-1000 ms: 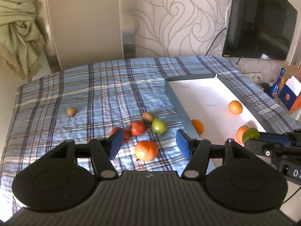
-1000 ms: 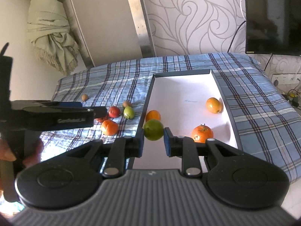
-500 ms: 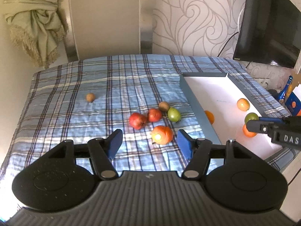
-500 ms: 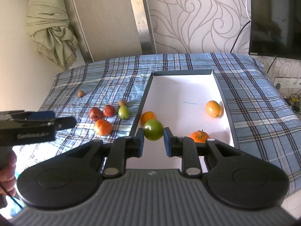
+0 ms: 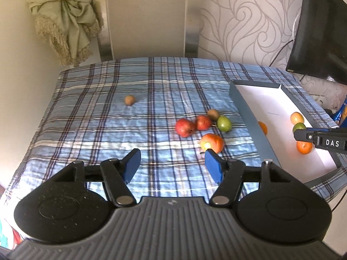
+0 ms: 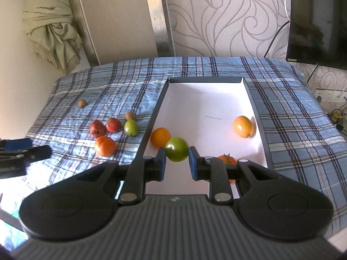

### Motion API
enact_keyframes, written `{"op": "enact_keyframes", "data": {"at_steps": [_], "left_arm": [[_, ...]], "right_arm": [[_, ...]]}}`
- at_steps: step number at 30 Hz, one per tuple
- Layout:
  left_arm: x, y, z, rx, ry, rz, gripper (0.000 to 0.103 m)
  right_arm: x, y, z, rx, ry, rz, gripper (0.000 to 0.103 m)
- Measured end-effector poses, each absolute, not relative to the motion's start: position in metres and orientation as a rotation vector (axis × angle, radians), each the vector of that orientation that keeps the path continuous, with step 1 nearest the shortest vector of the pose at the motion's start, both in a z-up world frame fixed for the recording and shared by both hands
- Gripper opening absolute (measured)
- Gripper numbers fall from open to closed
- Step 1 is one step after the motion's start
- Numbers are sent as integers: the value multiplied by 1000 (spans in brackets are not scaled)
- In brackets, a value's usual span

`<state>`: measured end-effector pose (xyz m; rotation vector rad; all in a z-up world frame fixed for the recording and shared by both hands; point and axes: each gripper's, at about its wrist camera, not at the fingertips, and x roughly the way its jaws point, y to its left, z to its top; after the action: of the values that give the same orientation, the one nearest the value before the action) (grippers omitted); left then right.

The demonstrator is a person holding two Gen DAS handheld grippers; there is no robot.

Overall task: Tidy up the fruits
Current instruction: 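Lower the green lime into the white box and open the right tool, then move both tools back toward the fruit cluster on the bed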

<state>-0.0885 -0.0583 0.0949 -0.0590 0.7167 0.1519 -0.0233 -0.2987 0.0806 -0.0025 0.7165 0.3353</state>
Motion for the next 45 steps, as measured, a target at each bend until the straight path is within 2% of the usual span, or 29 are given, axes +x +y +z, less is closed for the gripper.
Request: {"op": "enact_keyframes", "data": {"at_steps": [16,32,45], "left_arm": [[-98,-41,92,-75,721,166,70],[-86,-37,86,-87,706,104,71],[-69,-28,77,-92,714,50,71]], "right_arm": [[-15,-294,81,6,684,272,30],[-42,-289,109,10,622,252,31],[-63,-248,109,-47,645,308,31]]}}
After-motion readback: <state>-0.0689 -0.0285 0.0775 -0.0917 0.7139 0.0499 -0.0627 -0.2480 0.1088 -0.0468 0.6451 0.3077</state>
